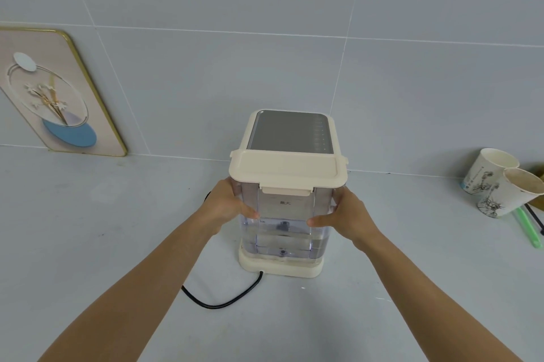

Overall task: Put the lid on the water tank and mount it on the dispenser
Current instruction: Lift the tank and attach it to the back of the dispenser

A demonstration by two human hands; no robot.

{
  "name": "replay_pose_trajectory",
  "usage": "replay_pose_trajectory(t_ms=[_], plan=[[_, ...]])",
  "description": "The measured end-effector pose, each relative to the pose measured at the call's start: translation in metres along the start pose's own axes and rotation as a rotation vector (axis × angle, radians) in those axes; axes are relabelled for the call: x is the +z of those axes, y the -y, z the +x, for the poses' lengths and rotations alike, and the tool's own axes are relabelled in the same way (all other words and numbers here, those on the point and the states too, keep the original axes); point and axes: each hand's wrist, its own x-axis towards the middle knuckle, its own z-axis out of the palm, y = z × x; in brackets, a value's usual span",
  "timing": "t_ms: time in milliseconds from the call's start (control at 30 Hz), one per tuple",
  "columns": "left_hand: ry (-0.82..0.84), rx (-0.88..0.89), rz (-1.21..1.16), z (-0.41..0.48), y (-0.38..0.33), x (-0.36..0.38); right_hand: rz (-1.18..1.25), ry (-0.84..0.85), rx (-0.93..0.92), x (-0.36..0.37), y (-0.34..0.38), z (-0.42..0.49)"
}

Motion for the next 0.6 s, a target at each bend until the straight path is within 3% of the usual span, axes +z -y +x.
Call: replay_pose_trajectory(t_ms=[600], plan=[[0.041,-0.008,0.054,0.006,0.012,-0.002,-0.007,0.001,-0.019,0.005,-0.011,0.0]])
